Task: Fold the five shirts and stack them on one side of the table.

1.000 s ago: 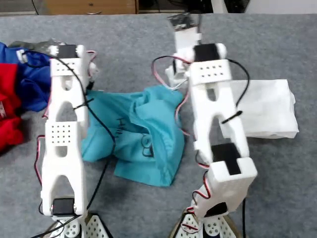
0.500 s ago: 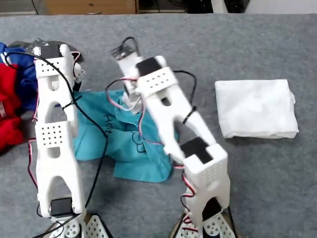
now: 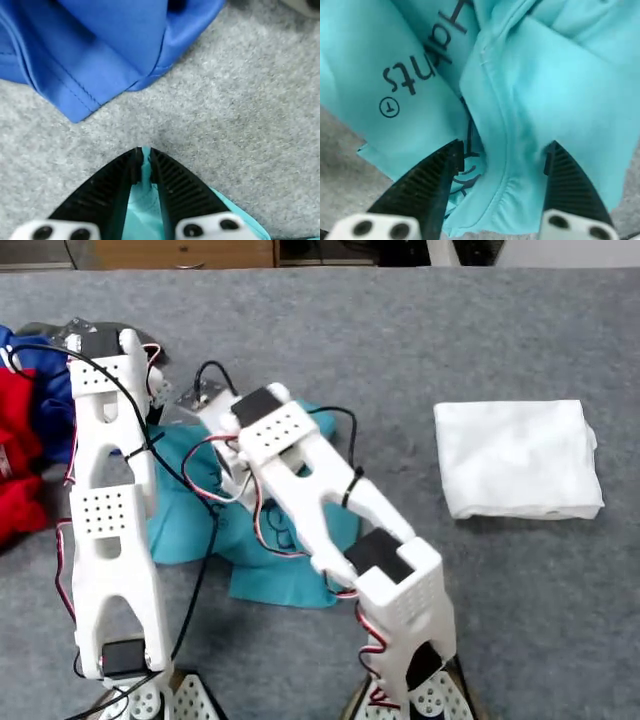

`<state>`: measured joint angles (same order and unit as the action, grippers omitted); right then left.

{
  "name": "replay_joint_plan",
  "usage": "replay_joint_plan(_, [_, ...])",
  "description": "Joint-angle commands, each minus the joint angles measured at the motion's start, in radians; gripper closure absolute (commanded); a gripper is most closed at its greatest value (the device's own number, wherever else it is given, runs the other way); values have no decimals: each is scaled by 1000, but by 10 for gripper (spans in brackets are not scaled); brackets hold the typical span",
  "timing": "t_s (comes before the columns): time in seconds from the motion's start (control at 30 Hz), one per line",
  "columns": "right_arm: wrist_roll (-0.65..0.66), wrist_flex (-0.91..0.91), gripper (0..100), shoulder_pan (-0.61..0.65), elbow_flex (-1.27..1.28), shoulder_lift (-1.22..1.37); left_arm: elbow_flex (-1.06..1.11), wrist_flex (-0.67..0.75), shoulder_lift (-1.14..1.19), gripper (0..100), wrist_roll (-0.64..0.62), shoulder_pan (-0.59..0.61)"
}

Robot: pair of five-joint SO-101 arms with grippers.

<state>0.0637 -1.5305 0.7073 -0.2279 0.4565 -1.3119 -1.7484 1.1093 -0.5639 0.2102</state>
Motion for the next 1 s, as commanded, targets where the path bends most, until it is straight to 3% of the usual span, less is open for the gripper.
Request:
replay_joint_plan(0.0, [14, 40, 731, 10, 19, -33, -12, -9, -64, 982, 2, 20])
replay_joint_plan(0.1, [12, 84, 747, -22, 41, -7, -12, -9, -64, 982, 2, 20])
replay_joint_plan(0.23, [12, 104, 938, -108, -2, -4, -12, -9, -64, 982, 2, 20])
replay_joint_plan(0.3, [12, 110, 984, -173, -31, -2, -12, -9, -64, 982, 2, 18])
replay_joint_plan(0.57, [75, 110, 994, -410, -84, -4, -12, -9, -64, 982, 2, 17])
replay_joint_plan(0.77, [84, 110, 994, -680, -209, 4, -12, -9, -64, 982, 2, 17])
replay_joint_plan(0.97, [203, 110, 990, -831, -220, 15, -11, -9, -62, 982, 2, 15])
